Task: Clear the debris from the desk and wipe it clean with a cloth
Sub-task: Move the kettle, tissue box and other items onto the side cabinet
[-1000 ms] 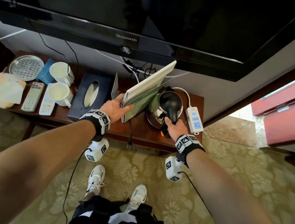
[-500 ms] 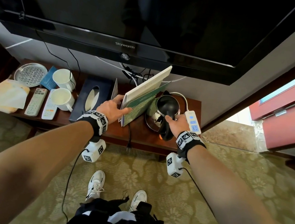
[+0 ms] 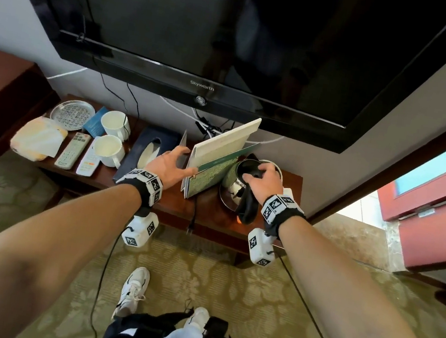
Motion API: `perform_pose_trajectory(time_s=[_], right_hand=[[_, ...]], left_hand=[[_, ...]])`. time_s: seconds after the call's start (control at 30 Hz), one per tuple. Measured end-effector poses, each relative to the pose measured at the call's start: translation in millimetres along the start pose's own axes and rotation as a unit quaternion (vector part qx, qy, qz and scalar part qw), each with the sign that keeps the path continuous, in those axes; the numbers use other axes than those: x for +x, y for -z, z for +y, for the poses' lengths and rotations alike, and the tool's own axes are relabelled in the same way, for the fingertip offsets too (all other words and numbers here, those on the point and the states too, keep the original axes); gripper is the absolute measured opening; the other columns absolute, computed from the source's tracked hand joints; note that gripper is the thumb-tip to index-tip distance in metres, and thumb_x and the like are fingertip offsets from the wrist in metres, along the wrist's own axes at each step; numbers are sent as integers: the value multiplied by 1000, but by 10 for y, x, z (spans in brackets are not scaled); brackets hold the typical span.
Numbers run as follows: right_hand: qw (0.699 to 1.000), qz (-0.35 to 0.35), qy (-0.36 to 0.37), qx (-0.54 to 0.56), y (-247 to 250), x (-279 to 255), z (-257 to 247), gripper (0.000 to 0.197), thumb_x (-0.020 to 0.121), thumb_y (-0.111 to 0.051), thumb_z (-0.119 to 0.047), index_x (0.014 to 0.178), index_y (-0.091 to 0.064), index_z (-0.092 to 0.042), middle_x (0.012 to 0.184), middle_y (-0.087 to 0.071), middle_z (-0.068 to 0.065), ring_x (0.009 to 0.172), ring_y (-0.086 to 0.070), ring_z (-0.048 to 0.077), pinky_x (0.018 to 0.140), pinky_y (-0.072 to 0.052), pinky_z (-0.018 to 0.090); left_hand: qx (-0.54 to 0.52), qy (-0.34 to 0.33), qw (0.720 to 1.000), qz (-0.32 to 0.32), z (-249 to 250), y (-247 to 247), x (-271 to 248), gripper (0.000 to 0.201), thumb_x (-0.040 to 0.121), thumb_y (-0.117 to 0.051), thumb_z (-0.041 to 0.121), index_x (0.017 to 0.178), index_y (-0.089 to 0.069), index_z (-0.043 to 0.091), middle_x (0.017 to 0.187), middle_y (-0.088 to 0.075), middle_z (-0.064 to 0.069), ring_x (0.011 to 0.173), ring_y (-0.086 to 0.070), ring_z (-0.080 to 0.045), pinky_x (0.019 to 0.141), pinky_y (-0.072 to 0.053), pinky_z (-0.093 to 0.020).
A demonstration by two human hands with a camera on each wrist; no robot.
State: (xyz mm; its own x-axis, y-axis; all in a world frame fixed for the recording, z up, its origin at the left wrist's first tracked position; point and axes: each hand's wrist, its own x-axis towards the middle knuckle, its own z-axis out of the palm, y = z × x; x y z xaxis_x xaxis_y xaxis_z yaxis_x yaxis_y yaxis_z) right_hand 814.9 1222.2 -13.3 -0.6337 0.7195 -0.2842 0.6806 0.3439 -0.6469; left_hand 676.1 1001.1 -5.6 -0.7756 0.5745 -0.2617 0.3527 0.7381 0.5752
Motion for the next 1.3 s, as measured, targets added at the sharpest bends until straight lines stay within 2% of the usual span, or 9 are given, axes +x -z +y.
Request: perform_pose_trajectory(time_s=[0.2, 0.37, 0.5, 0.7, 0.9, 1.07, 1.23, 1.3], right_hand=[[999, -6, 35, -10, 10, -168, -135, 51, 82, -68, -41, 126, -49, -23, 131, -52, 6, 123, -47, 28, 103, -42, 47], [999, -1, 23, -22, -33, -325, -165, 54, 83, -68, -38, 130, -47, -20, 135, -50, 7, 126, -45, 28, 104, -42, 44], [999, 17, 4, -30, -40, -457, -236, 56, 85, -68, -37, 132, -45, -17, 137, -49, 8, 127, -46, 29, 104, -41, 44], [997, 17, 16, -80, -235, -836, -520, 51, 87, -65, -38, 130, -46, -18, 134, -49, 9, 124, -47, 31, 100, -42, 39], [994, -40, 60, -88, -829, -1370, -931, 42, 90, -65, -36, 125, -49, -19, 126, -53, 8, 115, -53, 28, 91, -41, 33], [986, -93, 119, -76, -1448, -1740, -1489, 43, 88, -67, -33, 125, -51, -19, 127, -56, 9, 111, -57, 27, 92, -47, 36], [970, -143, 182, -79, -2165, -2085, -2215, 43, 86, -68, -37, 123, -52, -22, 127, -57, 7, 111, -57, 27, 94, -46, 35], [959, -172, 211, -82, -2483, -2234, -2491, 41, 84, -67, -36, 120, -52, -23, 126, -57, 7, 109, -57, 26, 93, -47, 36]], left_hand=[[-14, 17, 999, 24, -42, 9, -222, 69, 86, -61, 58, 144, -33, 32, 141, -49, -11, 125, -51, -30, 97, -43, -40], [-4, 22, 999, 25, -136, 36, -348, 66, 85, -57, 63, 141, -33, 37, 140, -50, -9, 120, -55, -30, 89, -47, -38], [-10, 20, 1000, 21, -275, 120, -445, 63, 86, -56, 62, 140, -32, 39, 144, -48, -8, 123, -54, -30, 98, -47, -43], [-8, 29, 999, 26, -662, 330, -725, 61, 88, -56, 58, 141, -33, 37, 143, -47, -9, 123, -53, -31, 99, -46, -45], [-34, 35, 998, 33, -1293, 661, -1166, 61, 87, -59, 58, 139, -35, 36, 138, -53, -7, 122, -54, -25, 98, -47, -42], [-20, 90, 992, 81, -1921, 1103, -1631, 60, 88, -58, 56, 141, -36, 38, 145, -46, -5, 127, -50, -26, 101, -45, -40], [-3, 139, 981, 133, -2652, 1604, -2172, 57, 89, -57, 55, 140, -38, 38, 142, -47, -4, 121, -54, -25, 90, -43, -35], [-4, 162, 975, 152, -2947, 1755, -2405, 56, 89, -57, 55, 139, -40, 37, 141, -48, -4, 120, -54, -25, 92, -43, -35]])
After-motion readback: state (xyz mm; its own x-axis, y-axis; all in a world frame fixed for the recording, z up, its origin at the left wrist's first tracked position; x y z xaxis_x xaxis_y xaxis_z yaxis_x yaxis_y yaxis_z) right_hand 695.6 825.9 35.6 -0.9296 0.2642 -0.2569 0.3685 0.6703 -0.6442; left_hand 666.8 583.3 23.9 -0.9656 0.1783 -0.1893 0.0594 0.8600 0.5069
